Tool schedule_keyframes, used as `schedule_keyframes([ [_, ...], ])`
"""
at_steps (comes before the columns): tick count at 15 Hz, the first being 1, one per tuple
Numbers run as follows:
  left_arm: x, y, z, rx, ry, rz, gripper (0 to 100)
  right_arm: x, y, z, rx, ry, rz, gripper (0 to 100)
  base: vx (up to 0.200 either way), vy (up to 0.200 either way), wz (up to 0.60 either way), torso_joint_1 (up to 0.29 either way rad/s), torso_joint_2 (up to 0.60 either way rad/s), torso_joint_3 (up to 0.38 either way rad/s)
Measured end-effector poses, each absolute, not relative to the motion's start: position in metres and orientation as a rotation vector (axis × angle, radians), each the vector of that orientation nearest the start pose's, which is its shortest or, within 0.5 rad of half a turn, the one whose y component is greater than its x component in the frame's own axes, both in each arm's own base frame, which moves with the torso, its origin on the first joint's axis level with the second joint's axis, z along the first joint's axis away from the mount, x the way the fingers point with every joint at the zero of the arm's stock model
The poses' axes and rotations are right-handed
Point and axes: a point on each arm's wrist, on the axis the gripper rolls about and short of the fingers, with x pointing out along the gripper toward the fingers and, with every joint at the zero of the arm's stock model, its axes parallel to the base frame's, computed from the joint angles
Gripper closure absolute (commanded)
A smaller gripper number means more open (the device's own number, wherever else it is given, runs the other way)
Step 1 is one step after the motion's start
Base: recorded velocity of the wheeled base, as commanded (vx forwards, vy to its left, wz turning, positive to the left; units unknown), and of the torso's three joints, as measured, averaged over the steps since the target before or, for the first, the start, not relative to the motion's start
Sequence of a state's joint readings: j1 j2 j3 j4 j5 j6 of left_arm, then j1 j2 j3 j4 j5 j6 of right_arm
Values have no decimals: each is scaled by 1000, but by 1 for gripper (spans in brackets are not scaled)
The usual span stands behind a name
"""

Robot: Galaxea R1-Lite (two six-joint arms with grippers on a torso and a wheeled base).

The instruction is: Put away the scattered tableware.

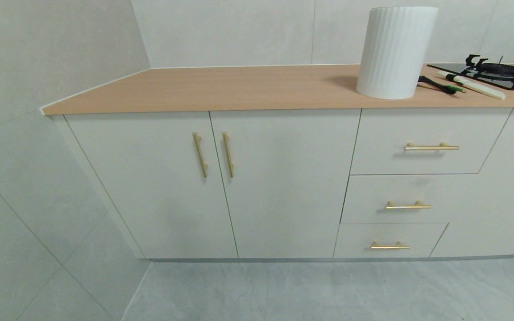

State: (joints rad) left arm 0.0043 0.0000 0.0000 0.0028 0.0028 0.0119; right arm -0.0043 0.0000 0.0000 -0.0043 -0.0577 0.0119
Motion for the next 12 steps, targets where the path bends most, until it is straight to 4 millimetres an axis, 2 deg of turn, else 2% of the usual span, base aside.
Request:
schedule_keyframes([
  [8,-23,0,75,15,3,7,0,-23,-1,76,12,-5,-62,0,0,-200,0,4,4,1],
  [12,-23,0,75,12,2,7,0,-23,-1,76,12,-5,-61,0,0,0,0,0,0,0],
])
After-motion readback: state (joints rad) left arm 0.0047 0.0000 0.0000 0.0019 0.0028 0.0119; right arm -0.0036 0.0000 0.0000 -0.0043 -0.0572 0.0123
